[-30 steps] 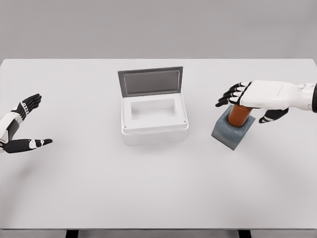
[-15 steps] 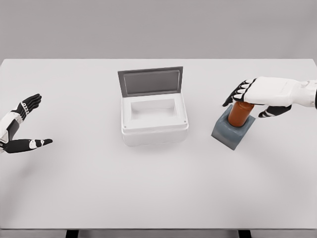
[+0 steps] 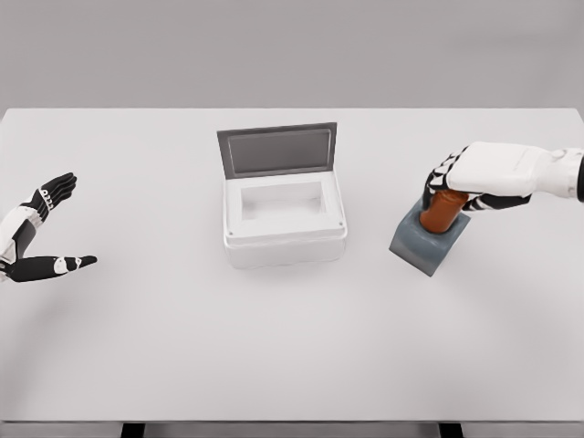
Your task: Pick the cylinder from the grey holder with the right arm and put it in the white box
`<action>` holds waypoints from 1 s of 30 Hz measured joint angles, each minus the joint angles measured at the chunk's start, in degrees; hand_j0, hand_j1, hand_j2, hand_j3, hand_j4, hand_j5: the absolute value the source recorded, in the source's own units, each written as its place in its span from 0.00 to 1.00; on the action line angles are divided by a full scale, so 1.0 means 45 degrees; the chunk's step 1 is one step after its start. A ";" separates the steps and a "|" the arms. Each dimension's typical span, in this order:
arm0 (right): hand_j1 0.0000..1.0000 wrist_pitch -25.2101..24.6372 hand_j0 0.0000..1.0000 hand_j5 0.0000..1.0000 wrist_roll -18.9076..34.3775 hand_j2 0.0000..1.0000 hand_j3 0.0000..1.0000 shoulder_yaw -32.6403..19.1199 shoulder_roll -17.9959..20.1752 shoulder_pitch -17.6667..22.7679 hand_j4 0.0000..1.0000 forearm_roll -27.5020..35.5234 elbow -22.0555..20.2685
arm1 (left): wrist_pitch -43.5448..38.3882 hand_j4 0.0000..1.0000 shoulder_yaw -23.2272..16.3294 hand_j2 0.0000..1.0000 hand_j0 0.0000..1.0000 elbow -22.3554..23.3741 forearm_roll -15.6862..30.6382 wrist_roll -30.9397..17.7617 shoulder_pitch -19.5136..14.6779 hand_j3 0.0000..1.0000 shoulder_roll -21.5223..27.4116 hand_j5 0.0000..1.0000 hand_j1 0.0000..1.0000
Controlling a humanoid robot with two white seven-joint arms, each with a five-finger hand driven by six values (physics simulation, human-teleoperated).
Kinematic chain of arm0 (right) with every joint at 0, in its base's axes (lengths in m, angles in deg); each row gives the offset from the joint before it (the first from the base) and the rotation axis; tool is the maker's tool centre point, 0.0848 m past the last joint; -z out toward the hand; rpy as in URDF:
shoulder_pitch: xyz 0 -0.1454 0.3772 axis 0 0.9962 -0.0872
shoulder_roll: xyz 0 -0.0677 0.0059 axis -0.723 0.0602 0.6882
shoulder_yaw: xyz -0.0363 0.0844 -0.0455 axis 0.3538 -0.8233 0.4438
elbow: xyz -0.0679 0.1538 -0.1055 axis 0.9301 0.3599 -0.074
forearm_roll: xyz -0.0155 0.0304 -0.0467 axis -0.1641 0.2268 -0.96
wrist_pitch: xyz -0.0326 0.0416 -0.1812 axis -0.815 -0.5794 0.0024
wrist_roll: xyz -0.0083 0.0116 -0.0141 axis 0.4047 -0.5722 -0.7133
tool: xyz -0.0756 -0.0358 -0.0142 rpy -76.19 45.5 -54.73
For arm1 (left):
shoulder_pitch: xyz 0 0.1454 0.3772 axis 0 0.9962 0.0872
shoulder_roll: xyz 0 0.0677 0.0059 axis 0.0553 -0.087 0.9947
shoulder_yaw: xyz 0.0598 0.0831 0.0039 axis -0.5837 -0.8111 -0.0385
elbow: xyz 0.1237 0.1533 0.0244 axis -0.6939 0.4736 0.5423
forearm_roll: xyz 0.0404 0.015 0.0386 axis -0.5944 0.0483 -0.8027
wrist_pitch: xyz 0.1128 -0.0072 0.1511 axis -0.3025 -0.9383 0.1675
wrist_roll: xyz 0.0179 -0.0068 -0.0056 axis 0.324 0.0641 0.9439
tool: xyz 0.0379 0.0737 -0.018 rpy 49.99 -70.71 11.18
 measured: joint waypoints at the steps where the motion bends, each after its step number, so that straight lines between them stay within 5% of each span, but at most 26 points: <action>1: 0.41 0.0012 0.41 0.41 0.0012 0.41 0.41 -0.0002 -0.0013 0.0000 0.41 -0.0012 0.0000 | 0.0000 1.00 0.0000 1.00 1.00 0.0000 0.0000 0.0000 0.0000 1.00 0.0000 1.00 1.00; 20: 0.40 0.0552 0.40 0.40 0.0049 0.40 0.40 -0.0958 -0.0113 -0.0059 0.40 0.0119 -0.0528 | 0.0000 1.00 0.0017 1.00 1.00 0.0075 -0.0056 -0.0017 -0.0020 1.00 0.0030 1.00 1.00; 30: 0.40 0.0438 0.40 0.40 0.0048 0.40 0.40 -0.1342 -0.1547 -0.0566 0.40 0.0031 -0.0489 | 0.0000 1.00 0.0037 1.00 1.00 0.0102 -0.0147 -0.0035 -0.0039 1.00 0.0040 1.00 1.00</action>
